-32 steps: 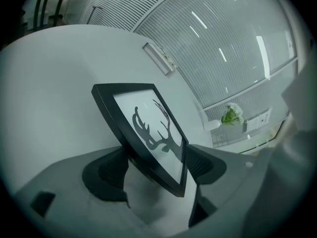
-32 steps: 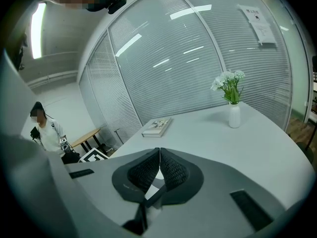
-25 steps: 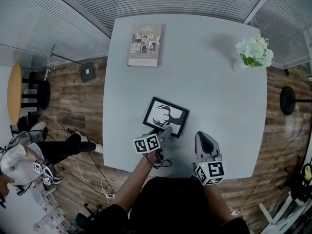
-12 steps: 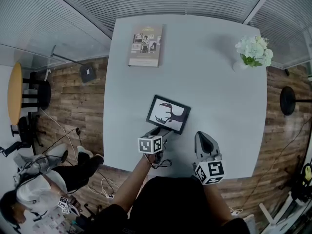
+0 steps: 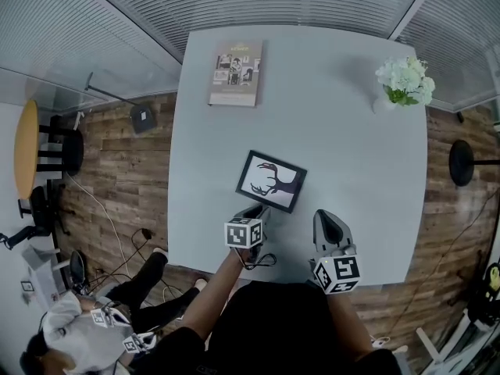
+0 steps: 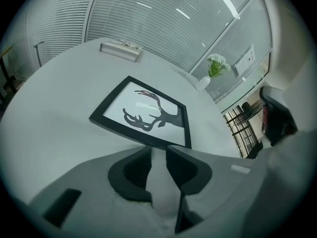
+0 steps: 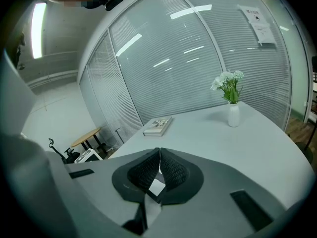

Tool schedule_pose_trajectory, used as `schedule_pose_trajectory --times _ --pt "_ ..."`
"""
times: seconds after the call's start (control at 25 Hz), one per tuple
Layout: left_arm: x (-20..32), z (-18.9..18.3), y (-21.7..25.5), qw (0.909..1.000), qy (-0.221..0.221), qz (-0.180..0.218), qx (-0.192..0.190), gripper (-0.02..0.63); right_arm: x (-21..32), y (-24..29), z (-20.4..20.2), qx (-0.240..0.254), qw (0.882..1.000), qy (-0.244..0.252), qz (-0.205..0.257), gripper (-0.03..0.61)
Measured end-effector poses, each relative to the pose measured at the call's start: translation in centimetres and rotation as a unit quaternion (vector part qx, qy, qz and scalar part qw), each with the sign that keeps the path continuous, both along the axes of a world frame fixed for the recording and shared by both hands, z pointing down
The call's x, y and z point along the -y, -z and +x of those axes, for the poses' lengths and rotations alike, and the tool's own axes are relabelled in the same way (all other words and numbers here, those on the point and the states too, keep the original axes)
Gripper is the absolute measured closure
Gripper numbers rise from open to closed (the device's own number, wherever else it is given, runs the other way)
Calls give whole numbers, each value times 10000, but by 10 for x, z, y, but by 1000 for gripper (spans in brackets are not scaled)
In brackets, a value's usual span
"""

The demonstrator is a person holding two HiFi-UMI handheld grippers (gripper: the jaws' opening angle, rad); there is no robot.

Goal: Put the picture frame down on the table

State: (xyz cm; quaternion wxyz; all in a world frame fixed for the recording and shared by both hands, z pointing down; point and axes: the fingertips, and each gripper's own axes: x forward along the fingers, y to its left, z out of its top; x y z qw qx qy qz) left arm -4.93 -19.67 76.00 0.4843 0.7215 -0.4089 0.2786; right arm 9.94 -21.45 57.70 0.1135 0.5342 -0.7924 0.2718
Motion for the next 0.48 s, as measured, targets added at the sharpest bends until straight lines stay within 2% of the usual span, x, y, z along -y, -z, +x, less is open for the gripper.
schedule_pose_trajectory --times 0.08,0.16,0.36,0.48 --pt "-2 -4 5 9998 10 109 143 557 -3 4 -1 -22 10000 38 35 565" --pt "-5 -6 9 9994 4 223 248 582 -7 8 -3 -34 9999 58 80 565" --pt "-9 -12 25 9970 31 665 404 597 -17 17 -9 -48 9997 106 198 565" --pt "-16 -20 48 9926 157 1148 368 597 -31 26 -14 -55 9996 48 268 565"
